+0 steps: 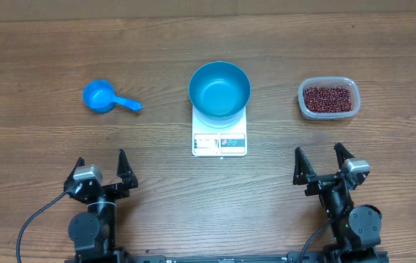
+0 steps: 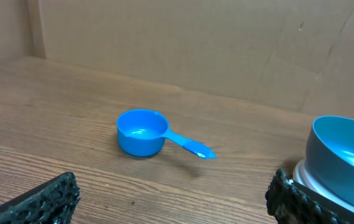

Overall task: Scoop item into bowl and weigh 150g on scale
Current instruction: 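Move the left gripper toward the blue scoop on the left, then lower the left gripper over the blue scoop and grasp its handle, then lift the blue scoop with the left gripper, then carry the blue scoop over the bowl toward the right gripper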

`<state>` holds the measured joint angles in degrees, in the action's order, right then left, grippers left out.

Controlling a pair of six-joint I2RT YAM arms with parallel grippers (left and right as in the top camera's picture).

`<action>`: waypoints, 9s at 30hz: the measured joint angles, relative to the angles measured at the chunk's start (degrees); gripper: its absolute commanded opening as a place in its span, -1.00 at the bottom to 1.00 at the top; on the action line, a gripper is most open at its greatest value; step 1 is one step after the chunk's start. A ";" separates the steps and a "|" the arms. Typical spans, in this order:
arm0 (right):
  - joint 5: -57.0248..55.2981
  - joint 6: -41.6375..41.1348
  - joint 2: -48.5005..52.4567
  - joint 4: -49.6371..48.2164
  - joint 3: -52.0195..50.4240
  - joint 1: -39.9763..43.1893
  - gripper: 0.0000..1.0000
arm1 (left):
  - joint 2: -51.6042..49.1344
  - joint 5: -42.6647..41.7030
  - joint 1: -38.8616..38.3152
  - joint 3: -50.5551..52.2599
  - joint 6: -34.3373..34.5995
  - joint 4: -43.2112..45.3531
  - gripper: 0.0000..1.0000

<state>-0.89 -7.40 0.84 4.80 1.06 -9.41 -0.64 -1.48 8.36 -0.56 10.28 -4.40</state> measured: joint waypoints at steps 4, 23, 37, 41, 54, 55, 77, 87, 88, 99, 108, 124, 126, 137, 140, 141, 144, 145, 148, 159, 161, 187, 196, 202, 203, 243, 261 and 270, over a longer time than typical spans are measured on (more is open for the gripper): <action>-0.02 -0.02 0.00 -0.04 0.00 0.00 1.00 | 0.00 0.04 0.00 0.00 0.00 0.04 0.99; 0.02 0.00 0.00 0.00 0.00 0.00 1.00 | -9.46 -4.59 0.00 -12.07 0.00 -0.79 0.99; 0.02 -0.02 -0.11 -0.02 0.00 0.00 1.00 | -60.04 -2.80 0.00 -66.58 0.00 -34.93 0.99; 0.00 -0.04 -0.11 -0.02 0.00 0.00 1.00 | -66.75 -2.84 0.00 -70.31 0.00 -35.04 0.99; 0.00 0.00 -0.11 -0.02 0.00 0.00 1.00 | -82.62 -4.09 0.00 -70.31 4.04 -35.15 1.00; 0.00 0.00 -0.11 -0.02 0.00 0.00 0.99 | -83.49 -3.50 0.00 -70.31 7.34 -35.85 1.00; 0.02 -0.02 -0.11 -0.02 0.00 0.00 1.00 | -111.97 8.48 -6.51 -97.70 42.80 -53.48 1.00; 0.04 -0.02 -0.11 0.00 0.00 0.00 1.00 | -115.84 4.94 -6.51 -98.60 52.81 -53.35 1.00; 0.02 0.00 -0.11 -0.02 0.00 0.00 1.00 | -115.84 4.94 -6.51 -98.60 53.07 -53.24 0.99; 0.02 -0.02 -0.11 -0.04 0.00 0.00 1.00 | -116.67 6.47 -6.51 -98.57 53.64 -52.59 1.00; 0.02 0.00 -0.11 0.00 0.00 0.00 0.99 | -124.78 6.45 -6.51 -98.49 53.64 -51.63 1.00; 0.00 0.02 -0.11 -0.02 0.00 0.00 1.00 | -124.85 6.91 -6.51 -98.49 52.76 -49.37 0.37; 0.00 0.02 -0.11 -0.04 0.00 0.00 1.00 | -124.85 6.91 -6.51 -98.49 52.76 -49.13 0.35; 0.00 -0.02 -0.11 0.00 0.00 0.00 1.00 | -124.85 7.34 -6.51 -98.49 52.76 -46.97 0.18; 0.00 -0.02 -0.11 0.00 0.00 0.00 1.00 | -124.85 7.78 -6.51 -98.49 52.43 -47.04 0.16; 0.00 0.02 -0.11 -0.02 0.00 0.00 1.00 | -124.85 7.87 -6.51 -98.49 52.33 -47.08 0.16; 0.02 0.00 -0.11 0.02 0.00 0.00 1.00 | -124.85 8.02 -6.51 -98.49 52.30 -47.08 0.13; 0.00 -0.02 -0.11 -0.02 0.00 0.00 1.00 | -124.85 8.13 -6.51 -98.49 52.30 -47.08 0.10; 0.02 0.00 -0.11 -0.04 0.00 0.00 1.00 | -124.85 8.20 -6.51 -98.49 52.26 -47.08 0.10; 0.00 -0.02 -0.11 -0.04 0.00 0.00 1.00 | -124.85 8.17 -6.51 -97.96 52.13 -47.04 -0.12; 0.00 -0.02 -0.11 -0.04 0.00 0.00 1.00 | -124.85 8.17 -6.51 -96.98 52.15 -47.04 -0.21; 0.02 0.00 -0.11 -0.04 0.00 0.00 1.00 | -125.04 9.70 -6.38 -95.93 49.53 -45.05 -0.50; 0.02 0.00 -0.11 0.00 0.00 0.00 1.00 | -125.04 9.73 -6.36 -95.93 49.29 -45.03 -0.63; -0.02 -0.02 -0.11 -0.02 0.00 0.00 1.00 | -125.04 9.73 -6.36 -95.93 49.11 -45.11 -0.80; 0.02 -0.02 -0.11 -0.02 0.00 0.02 1.00 | -125.04 9.73 -6.36 -95.95 49.11 -45.20 -0.80; 2.10 -0.07 -0.11 -0.11 0.00 0.00 1.00 | -125.11 1.07 -39.12 -131.49 38.01 -69.07 -0.92; 32.44 -59.52 -0.09 -2.25 0.00 0.02 1.00 | -125.11 2.47 -47.41 -131.60 54.86 -73.29 -0.91; 29.55 -61.99 -0.09 -6.78 0.00 0.00 0.82 | -125.11 2.34 -48.70 -131.60 58.27 -73.40 -0.92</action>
<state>28.67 -69.38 0.75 -1.98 1.06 -9.41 -125.75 0.86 -40.34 -132.16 68.55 -77.80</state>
